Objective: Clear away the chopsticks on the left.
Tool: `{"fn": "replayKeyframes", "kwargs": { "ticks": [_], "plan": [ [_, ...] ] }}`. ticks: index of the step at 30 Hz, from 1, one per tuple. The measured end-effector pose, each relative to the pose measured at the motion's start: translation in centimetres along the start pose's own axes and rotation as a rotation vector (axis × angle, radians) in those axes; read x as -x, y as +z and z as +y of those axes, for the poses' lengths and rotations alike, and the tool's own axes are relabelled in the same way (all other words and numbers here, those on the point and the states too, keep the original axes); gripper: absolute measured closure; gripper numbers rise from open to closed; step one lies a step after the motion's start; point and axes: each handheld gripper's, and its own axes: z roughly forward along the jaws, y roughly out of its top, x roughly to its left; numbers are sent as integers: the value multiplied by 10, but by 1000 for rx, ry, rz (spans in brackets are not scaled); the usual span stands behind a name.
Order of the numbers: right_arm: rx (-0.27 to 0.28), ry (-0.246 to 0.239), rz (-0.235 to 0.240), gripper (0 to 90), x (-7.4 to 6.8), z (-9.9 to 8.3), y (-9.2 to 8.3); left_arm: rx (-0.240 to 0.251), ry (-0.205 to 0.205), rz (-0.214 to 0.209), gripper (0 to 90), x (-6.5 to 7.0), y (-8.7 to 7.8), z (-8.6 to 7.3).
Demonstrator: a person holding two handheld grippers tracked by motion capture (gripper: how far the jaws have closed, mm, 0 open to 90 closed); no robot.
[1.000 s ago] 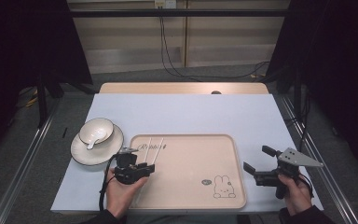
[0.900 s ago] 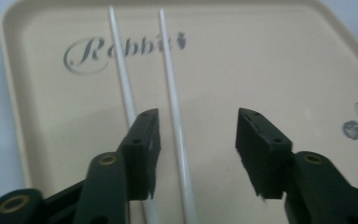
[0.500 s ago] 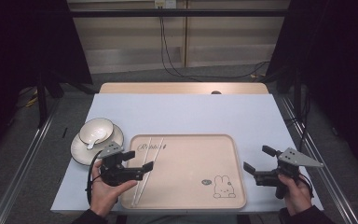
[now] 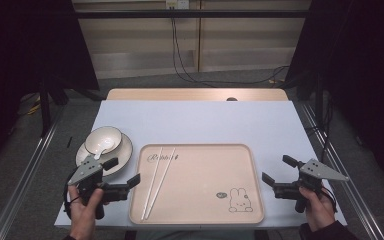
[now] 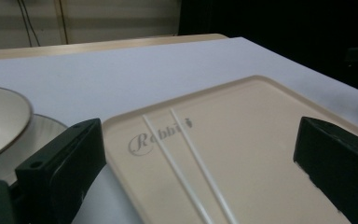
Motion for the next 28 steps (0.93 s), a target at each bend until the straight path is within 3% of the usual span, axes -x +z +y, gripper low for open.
{"fn": "replayKeyframes", "kwargs": {
  "ticks": [4, 7, 10, 13, 16, 18, 21, 28],
  "plan": [
    [4, -3, 1, 6, 0, 0, 0, 37, 11, -42, 14, -10, -19, -6],
    [8, -8, 0, 6, 0, 0, -1, 62, -18, 2, 14, -12, -30, -13],
    [18, -18, 2, 5, -1, 0, -1, 85, -46, 18, 14, -16, -40, -17],
    [29, -17, 2, 5, -1, 0, -2, 119, -44, 49, 14, -16, -52, -21],
    [44, -23, -5, 5, -1, 0, -3, 111, -8, 54, 14, -17, -60, -31],
    [57, -26, -8, 5, -1, 0, -3, 107, -22, 34, 11, -20, -63, -34],
    [66, -29, 0, 5, -1, 0, -5, 113, -44, 72, 11, -24, -63, -36],
    [81, -32, -2, 5, 1, -1, -5, 100, -65, 69, 11, -30, -63, -37]
  ]
}}
